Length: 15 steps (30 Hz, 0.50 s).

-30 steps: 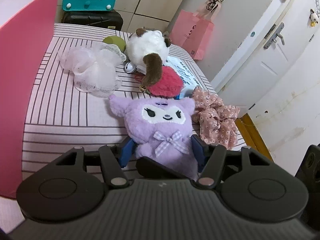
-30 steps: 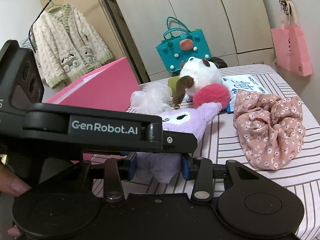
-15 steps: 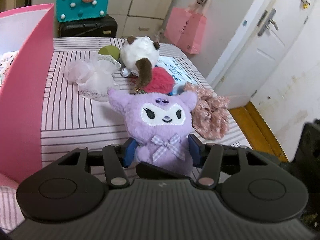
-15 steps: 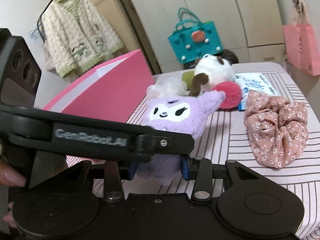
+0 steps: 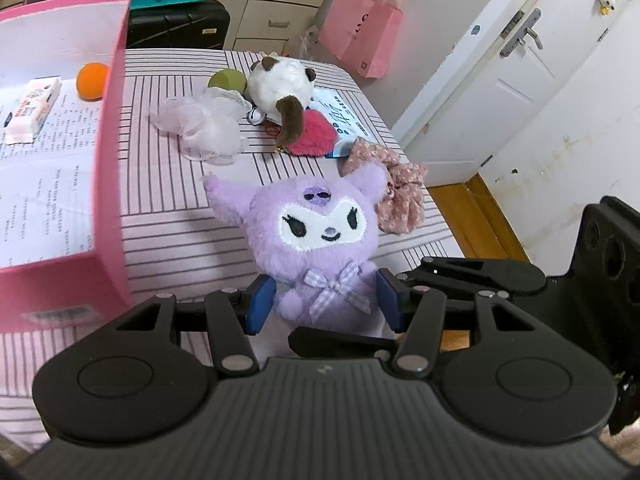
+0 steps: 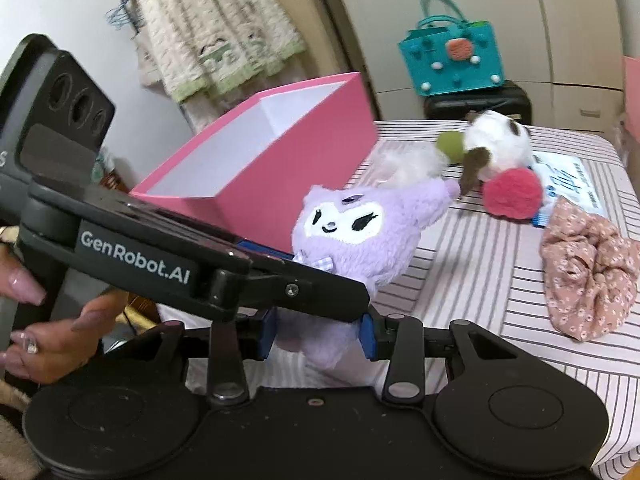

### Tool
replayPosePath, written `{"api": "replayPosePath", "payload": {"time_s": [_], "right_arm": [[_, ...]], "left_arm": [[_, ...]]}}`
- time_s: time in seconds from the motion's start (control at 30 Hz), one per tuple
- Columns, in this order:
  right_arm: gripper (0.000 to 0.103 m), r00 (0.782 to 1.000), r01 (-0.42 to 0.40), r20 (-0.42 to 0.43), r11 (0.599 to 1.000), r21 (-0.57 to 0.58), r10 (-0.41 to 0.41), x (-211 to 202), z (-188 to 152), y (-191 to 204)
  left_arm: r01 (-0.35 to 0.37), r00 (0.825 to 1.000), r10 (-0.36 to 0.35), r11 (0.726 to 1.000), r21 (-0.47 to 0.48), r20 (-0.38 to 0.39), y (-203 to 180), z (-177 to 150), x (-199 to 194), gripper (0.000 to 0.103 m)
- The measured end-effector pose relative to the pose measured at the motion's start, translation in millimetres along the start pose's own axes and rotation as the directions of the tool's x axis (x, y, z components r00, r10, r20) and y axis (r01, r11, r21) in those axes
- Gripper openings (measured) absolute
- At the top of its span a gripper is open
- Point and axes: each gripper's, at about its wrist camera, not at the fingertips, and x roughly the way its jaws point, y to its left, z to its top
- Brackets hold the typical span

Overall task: Organize soft objects
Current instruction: 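Lift the purple plush with both grippers and carry it over the pink box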

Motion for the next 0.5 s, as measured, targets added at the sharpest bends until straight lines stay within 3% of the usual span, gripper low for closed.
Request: {"api": "replayPosePath", "payload": {"time_s": [0.27,0.5], "right_arm": [[0.046,0.997,-0.066,-0.056,0.994,-0.091,0.061,-12.6,11.6,35.8],[0.046,0.989,-0.137,-0.089,0.974,-0.181,0.122,-22.1,28.9,71.1]], "left_arm": [[0.019,0.998,-0.019,1.0,-0.016,-0.064,2.5,-5.5,-36.8,0.053],[0.014,0.999,-0.015,1.0,-0.024,-0.047,4.8,-16.0,-77.8,0.053]]}}
